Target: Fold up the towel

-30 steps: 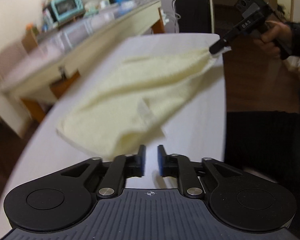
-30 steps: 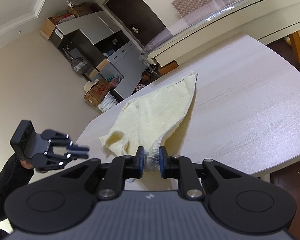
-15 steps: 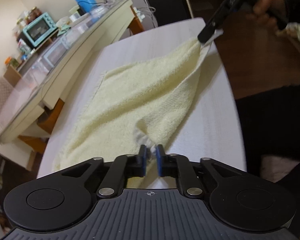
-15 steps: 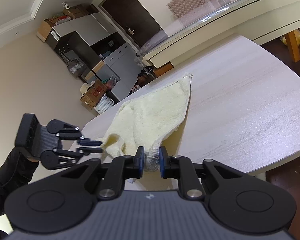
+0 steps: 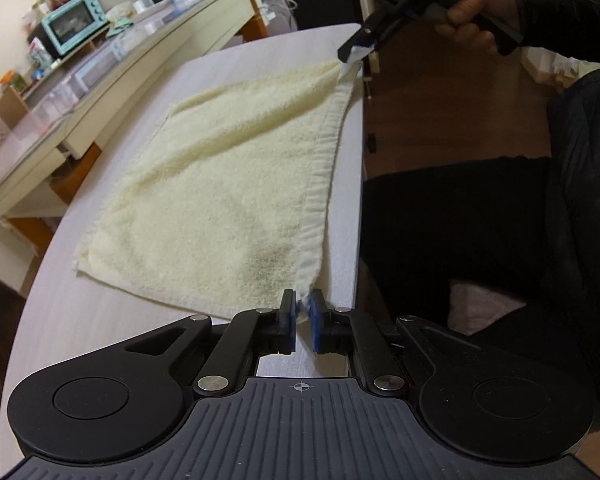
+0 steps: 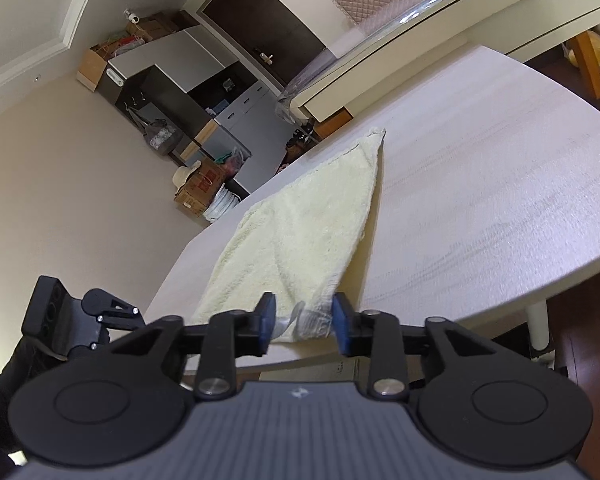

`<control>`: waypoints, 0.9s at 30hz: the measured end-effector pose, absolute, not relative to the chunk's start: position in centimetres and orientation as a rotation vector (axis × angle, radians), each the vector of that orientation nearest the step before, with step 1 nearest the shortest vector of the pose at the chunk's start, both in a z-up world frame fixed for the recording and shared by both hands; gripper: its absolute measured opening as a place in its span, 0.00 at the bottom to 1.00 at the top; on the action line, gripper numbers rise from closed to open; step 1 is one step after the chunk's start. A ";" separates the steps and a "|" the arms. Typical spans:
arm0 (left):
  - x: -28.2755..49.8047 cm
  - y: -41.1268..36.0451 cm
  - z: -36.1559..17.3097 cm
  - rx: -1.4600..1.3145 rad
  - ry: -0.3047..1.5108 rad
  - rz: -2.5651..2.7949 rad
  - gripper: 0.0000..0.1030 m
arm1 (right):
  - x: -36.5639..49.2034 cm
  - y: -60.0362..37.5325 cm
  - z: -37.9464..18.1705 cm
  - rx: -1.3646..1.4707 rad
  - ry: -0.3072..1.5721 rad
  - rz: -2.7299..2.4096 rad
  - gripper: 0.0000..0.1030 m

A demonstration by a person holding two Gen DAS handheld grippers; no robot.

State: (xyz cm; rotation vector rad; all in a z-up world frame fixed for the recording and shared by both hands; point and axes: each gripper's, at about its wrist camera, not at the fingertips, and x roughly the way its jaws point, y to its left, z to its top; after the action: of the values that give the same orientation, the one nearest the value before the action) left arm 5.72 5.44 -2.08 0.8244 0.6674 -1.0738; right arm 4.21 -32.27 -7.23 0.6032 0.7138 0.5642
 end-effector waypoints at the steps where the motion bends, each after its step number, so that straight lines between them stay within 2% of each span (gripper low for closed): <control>1: 5.7 5.5 -2.1 0.821 0.666 -1.074 0.07 | 4.1 -32.2 -7.3 0.603 0.717 0.566 0.38; 6: 5.9 5.8 -2.1 0.801 0.666 -1.069 0.08 | 3.9 -32.3 -8.1 0.634 0.725 0.567 0.37; 11: 5.8 6.0 -2.1 0.792 0.663 -1.065 0.09 | 4.3 -33.0 -8.8 0.733 0.727 0.569 0.26; 23: 6.0 6.4 -1.5 0.732 0.632 -1.034 0.11 | 5.1 -34.2 -10.8 1.034 0.656 0.637 0.28; 27: 6.1 6.2 -1.6 0.725 0.623 -1.029 0.11 | 6.2 -33.6 -11.1 1.020 0.657 0.623 0.28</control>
State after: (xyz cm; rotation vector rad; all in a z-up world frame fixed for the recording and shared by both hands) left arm 6.07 6.21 -1.56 0.7252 0.6232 -1.0289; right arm 6.19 -33.56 -11.11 1.0204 0.6572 0.6231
